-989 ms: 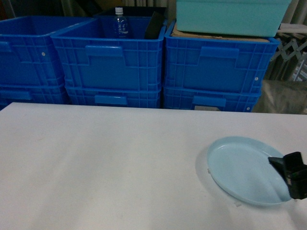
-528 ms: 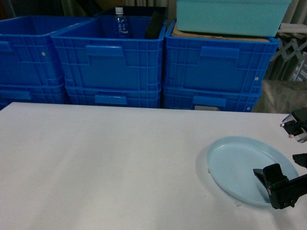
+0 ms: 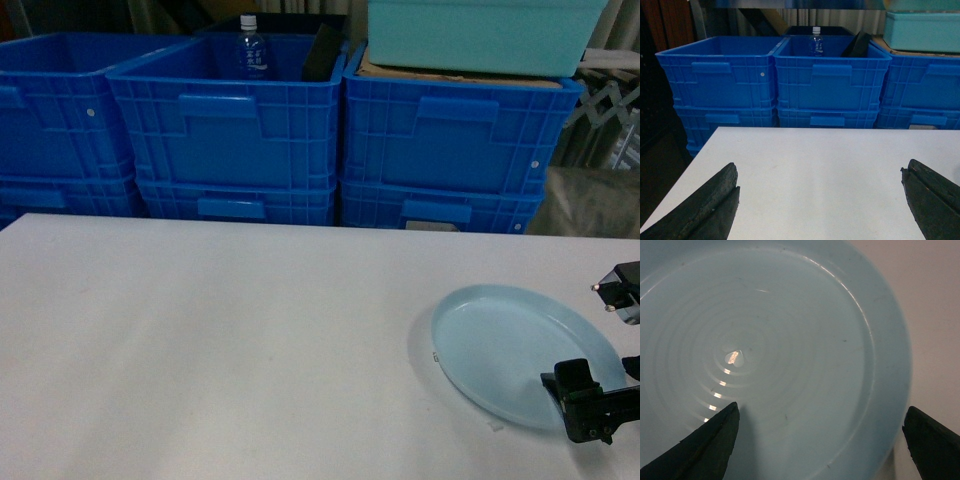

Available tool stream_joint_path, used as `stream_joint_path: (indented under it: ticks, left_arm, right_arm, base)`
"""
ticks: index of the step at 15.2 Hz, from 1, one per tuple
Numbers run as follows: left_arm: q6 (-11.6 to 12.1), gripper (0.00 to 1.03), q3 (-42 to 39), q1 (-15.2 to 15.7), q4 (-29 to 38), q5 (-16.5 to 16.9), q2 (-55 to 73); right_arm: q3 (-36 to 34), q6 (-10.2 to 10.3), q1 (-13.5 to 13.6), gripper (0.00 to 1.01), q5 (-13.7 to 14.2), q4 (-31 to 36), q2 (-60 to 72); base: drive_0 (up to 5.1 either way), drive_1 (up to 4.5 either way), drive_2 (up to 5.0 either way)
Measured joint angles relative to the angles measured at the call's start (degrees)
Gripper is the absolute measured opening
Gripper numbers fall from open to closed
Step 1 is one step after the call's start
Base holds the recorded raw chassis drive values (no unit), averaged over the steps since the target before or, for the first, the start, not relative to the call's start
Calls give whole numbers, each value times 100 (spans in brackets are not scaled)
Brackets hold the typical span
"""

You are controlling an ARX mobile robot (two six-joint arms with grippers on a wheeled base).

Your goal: Place blue tray on left shelf second layer neatly

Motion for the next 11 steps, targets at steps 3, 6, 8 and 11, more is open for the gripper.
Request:
stream_joint_path:
  ticks: [3,6,8,11]
  left_arm:
    - [0,98,0,0,0,-2,0]
    - [0,98,0,0,0,0,0]
    - [0,98,0,0,2,0,0]
    - [0,98,0,0,0,0,0]
  right_arm:
    - [17,382,-61,98,-101,138,166]
    - [74,542,-13,98,-76,68,190]
    - [109,684,-22,85,-39,48,212]
    - [109,835,-133,52,-44,85,238]
  base:
    - [0,0,0]
    - [0,0,0]
    - [0,0,0]
    - [0,0,0]
